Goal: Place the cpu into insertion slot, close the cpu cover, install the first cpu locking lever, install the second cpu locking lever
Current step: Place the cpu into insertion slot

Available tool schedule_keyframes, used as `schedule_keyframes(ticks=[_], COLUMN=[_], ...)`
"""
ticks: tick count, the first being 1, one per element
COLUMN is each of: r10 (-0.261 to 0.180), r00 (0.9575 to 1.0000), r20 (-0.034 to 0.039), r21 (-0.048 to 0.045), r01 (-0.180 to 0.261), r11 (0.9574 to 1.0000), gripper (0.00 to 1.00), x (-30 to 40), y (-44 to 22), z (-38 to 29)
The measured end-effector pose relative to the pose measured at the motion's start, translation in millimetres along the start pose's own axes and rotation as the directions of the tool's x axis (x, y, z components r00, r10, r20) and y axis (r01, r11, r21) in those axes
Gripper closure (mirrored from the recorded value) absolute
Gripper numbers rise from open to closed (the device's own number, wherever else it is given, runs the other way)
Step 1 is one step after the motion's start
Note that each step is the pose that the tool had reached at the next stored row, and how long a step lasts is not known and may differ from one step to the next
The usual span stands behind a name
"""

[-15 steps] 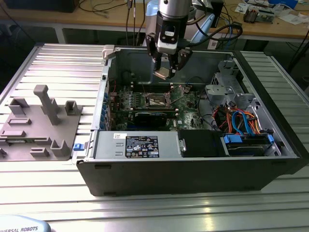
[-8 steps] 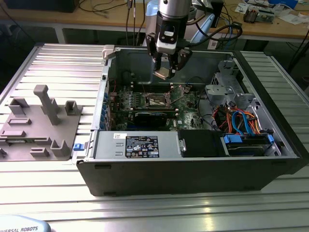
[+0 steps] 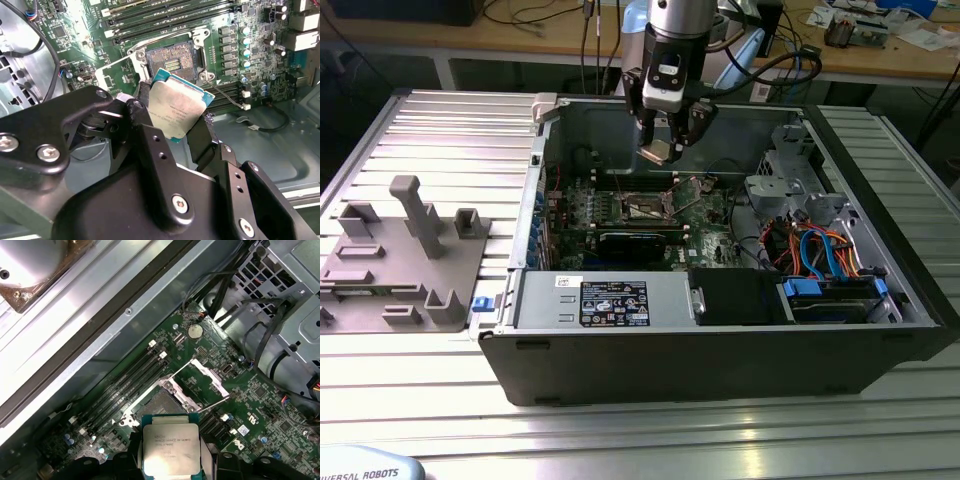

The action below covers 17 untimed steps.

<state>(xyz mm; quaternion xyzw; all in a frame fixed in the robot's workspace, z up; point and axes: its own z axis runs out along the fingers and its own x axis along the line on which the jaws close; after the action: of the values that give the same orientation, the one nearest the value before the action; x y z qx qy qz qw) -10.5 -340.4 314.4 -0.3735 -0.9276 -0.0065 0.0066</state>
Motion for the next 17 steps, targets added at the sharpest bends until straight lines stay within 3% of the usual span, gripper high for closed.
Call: schedule_keyframes(ticks=[17], r10=[0.038], r00=[0.9993], r20=[0.0003], r21=[-0.0007], r01=[-0.038], r11=[0.9993], gripper=[0.45], x=[0.0], y=[0.0], z=[0.4])
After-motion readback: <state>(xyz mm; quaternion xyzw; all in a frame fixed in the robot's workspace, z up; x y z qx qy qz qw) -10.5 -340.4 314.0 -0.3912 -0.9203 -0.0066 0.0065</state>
